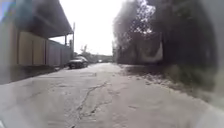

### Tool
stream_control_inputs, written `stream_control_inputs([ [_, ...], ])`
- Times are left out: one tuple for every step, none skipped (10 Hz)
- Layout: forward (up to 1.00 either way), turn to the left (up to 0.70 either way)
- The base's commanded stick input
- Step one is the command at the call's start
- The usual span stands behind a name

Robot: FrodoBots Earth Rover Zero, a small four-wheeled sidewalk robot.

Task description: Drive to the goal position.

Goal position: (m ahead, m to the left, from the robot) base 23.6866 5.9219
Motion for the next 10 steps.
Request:
stream_control_inputs([
  [0.5,0.0],
  [0.5,0.0],
  [0.5,0.0],
  [0.5,0.0],
  [0.5,0.0],
  [0.5,0.0],
  [0.5,0.0],
  [0.5,0.0],
  [0.5,0.0],
  [0.5,0.0],
])
